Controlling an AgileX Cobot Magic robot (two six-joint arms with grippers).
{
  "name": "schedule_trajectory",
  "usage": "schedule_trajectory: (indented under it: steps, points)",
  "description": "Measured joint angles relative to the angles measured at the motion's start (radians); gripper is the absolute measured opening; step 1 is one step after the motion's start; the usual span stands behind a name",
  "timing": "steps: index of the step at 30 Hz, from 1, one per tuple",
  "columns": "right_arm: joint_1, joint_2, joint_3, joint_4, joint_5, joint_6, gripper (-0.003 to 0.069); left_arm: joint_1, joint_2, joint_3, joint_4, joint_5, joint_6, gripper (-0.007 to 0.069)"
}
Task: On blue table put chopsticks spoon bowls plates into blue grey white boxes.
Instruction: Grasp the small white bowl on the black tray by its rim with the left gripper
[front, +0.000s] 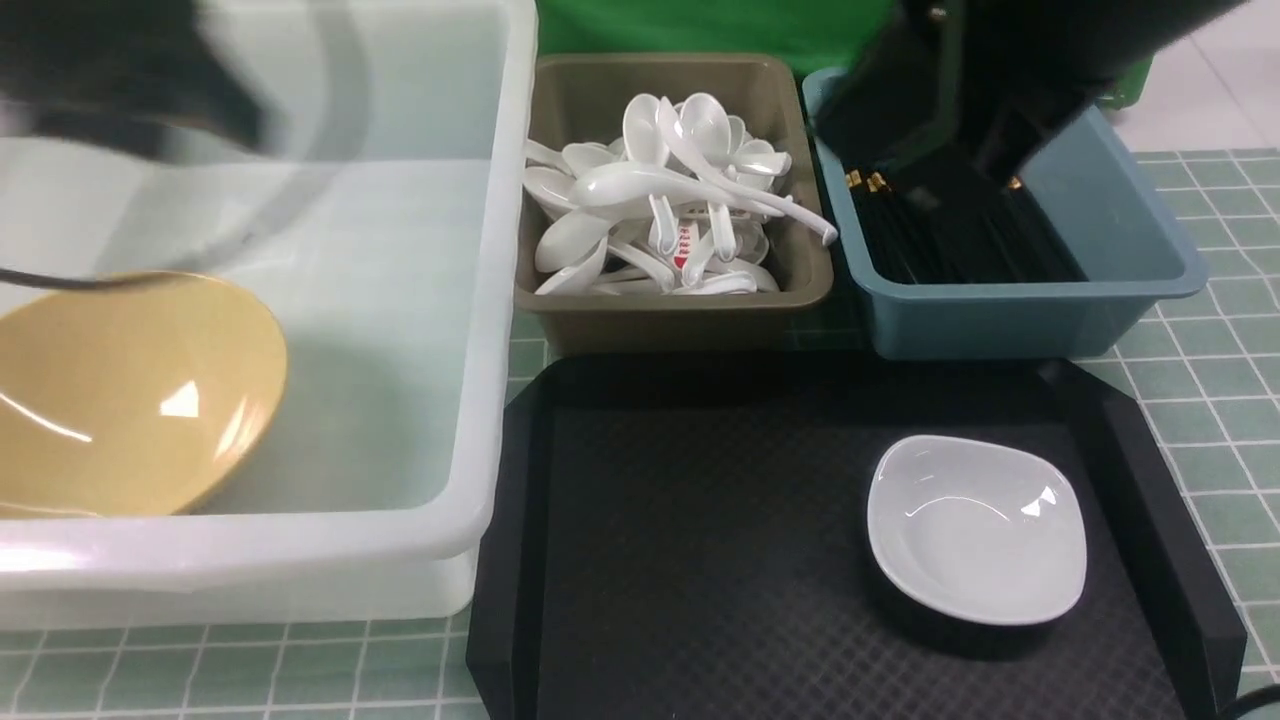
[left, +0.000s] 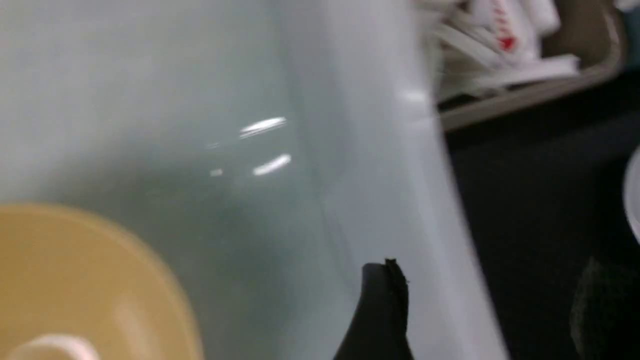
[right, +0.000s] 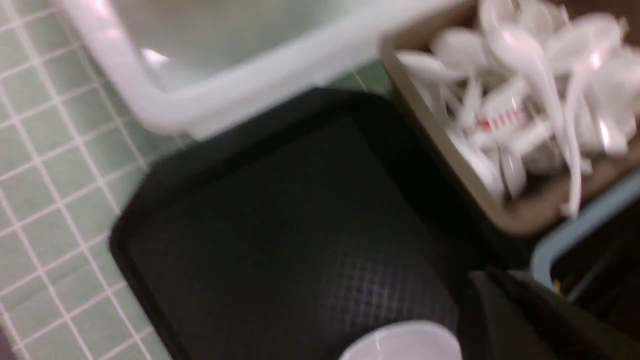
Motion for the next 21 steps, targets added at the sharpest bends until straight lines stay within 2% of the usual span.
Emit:
schedule_trajectory:
  steps: [5,8,9,14,21]
  points:
    - [-0.095,-0.086,0.171,-0.004,0.001,0.053,0.0038,-0.326,0.122,0.000,0.052,-0.115,-0.031,0.0415]
    - [-0.154,-0.156,0.265,-0.014,0.003,0.076,0.0038,-0.436,0.204,-0.005,0.056,-0.170,-0.041,0.0414]
    - [-0.187,-0.194,0.317,-0.024,0.004,0.088,0.0038,-0.502,0.275,-0.024,0.056,-0.206,-0.048,0.0414]
    - [-0.265,-0.304,0.455,-0.047,0.004,0.097,0.0038,-0.585,0.441,-0.097,0.055,-0.270,-0.052,0.0414]
    - [-0.285,-0.424,0.569,-0.058,-0.042,0.118,0.0040,-0.600,0.646,-0.255,0.060,-0.338,-0.053,0.0414]
